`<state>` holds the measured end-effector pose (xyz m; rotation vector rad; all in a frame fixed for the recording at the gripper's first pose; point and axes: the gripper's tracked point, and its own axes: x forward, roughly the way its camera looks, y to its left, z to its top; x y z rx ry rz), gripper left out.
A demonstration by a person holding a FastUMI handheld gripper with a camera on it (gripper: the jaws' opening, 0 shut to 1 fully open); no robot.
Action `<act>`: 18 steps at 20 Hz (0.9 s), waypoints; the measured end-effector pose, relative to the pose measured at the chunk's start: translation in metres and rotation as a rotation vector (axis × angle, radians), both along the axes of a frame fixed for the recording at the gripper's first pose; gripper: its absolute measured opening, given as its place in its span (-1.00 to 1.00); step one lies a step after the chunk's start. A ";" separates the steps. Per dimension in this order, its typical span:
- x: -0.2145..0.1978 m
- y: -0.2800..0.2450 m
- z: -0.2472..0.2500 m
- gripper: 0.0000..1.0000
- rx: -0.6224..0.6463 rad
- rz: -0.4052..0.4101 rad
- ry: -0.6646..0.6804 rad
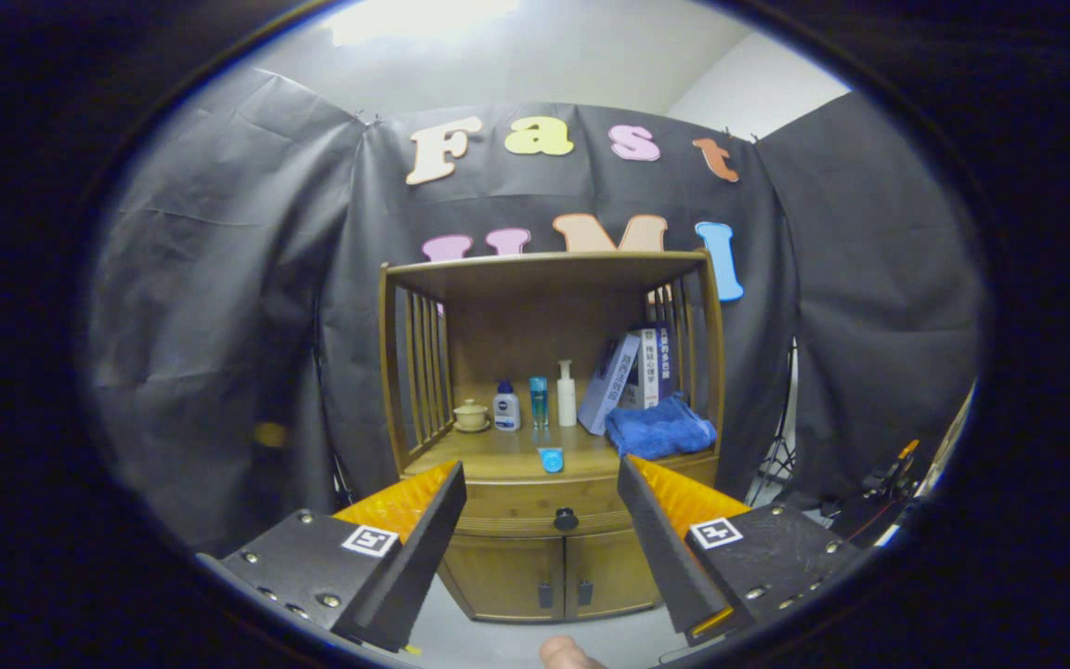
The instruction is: Pull open the drawer, take out the items inside it, and place them on the countertop above the cabinet.
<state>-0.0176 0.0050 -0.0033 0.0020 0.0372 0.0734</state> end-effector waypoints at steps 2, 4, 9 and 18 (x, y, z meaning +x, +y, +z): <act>-0.003 -0.006 0.005 0.97 -0.012 -0.013 -0.002; -0.004 -0.007 0.007 0.97 -0.007 -0.013 0.001; -0.005 -0.010 0.012 0.97 -0.027 -0.017 -0.002; -0.008 -0.003 0.001 0.97 -0.072 -0.007 0.003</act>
